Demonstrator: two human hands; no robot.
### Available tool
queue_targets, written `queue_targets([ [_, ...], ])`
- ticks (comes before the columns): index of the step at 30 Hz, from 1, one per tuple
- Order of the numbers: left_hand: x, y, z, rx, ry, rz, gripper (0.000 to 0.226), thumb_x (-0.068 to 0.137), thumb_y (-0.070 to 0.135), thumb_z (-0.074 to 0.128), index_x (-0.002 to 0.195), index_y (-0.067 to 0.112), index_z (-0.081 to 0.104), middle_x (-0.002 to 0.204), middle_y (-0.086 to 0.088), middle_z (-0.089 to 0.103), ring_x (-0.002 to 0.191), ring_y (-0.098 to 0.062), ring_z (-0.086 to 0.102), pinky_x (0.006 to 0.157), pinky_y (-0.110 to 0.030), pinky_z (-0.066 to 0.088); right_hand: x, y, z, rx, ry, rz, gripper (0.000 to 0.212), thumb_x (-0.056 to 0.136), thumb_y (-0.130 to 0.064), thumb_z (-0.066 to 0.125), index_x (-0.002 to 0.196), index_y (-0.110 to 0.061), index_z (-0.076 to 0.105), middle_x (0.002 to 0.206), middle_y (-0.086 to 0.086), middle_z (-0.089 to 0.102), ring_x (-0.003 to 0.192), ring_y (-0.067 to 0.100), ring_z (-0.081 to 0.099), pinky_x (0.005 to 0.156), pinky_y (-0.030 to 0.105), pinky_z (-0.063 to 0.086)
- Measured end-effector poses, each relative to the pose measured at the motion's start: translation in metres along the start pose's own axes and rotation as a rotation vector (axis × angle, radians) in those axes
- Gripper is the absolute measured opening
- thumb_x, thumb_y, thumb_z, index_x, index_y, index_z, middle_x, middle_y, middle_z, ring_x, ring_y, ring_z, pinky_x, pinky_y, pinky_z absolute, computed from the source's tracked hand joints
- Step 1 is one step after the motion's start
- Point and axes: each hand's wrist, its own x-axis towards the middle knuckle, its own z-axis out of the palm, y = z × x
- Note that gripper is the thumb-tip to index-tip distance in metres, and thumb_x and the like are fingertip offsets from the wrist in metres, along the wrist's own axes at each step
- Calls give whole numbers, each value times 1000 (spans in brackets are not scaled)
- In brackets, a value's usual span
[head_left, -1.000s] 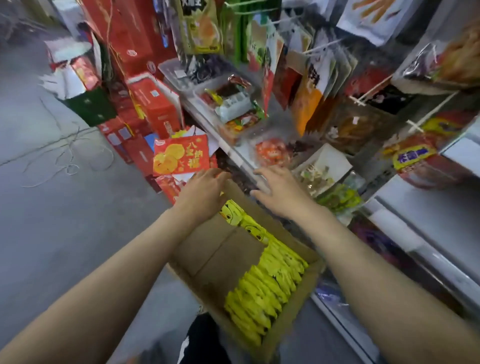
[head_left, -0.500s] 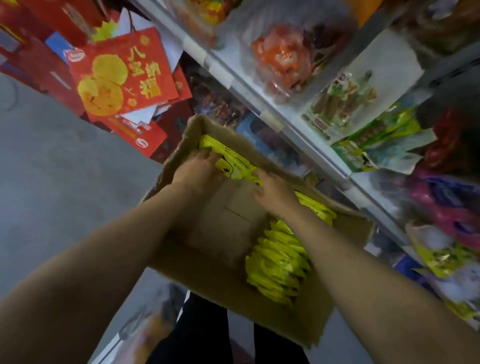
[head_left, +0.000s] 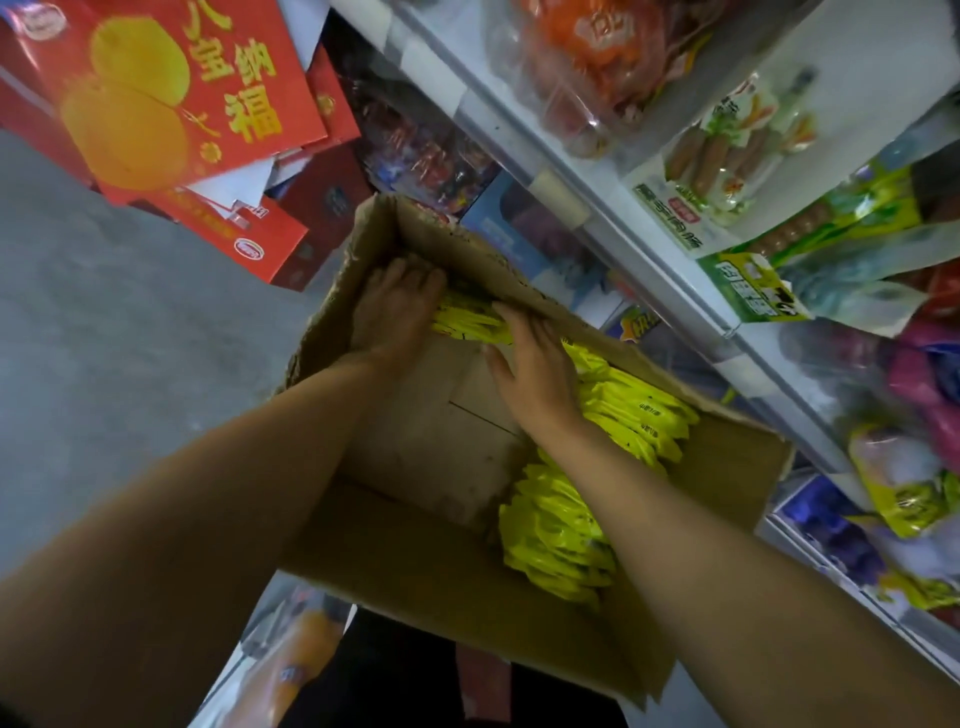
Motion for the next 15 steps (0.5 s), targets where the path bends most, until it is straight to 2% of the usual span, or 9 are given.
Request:
queue_targets([
  [3, -13, 0, 4, -41, -20, -37, 44, 95, 17, 48, 138, 11, 40, 141, -15, 45, 132, -33, 34, 107, -42, 25, 7, -12, 0, 44, 1, -11, 52, 94, -28, 60, 143, -18, 46, 142, 7, 52, 134, 25, 44, 100, 38, 44],
  [6, -28, -4, 6, -125, -67, -146, 40, 98, 23, 43, 137, 13, 40, 137, -17, 45, 129, -34, 36, 104, -40, 30, 21, -19, 4, 16, -93, -5, 55, 96, -30, 59, 146, -17, 41, 145, 10, 49, 133, 28, 44, 101, 36, 40],
  [8, -37, -8, 11, -184, -50, -141, 38, 96, 23, 44, 133, 14, 47, 134, -17, 49, 126, -35, 40, 103, -40, 33, 32, -20, 9, -91, -205, -43, 60, 96, -33, 59, 148, -15, 37, 147, 13, 47, 135, 30, 42, 106, 35, 35],
  [11, -46, -10, 15, -212, -24, -88, 33, 92, 13, 53, 125, 10, 59, 129, -18, 57, 122, -36, 46, 104, -40, 34, 46, -20, 18, -234, -317, -91, 62, 96, -38, 57, 150, -18, 34, 148, 11, 45, 137, 31, 38, 110, 34, 27],
  [15, -58, -11, 15, -269, -63, -178, 23, 94, 13, 53, 114, 13, 63, 118, -19, 58, 109, -37, 52, 87, -38, 43, 49, -22, 31, -311, -377, -141, 59, 95, -41, 58, 147, -19, 40, 145, 10, 47, 135, 29, 39, 109, 33, 29],
])
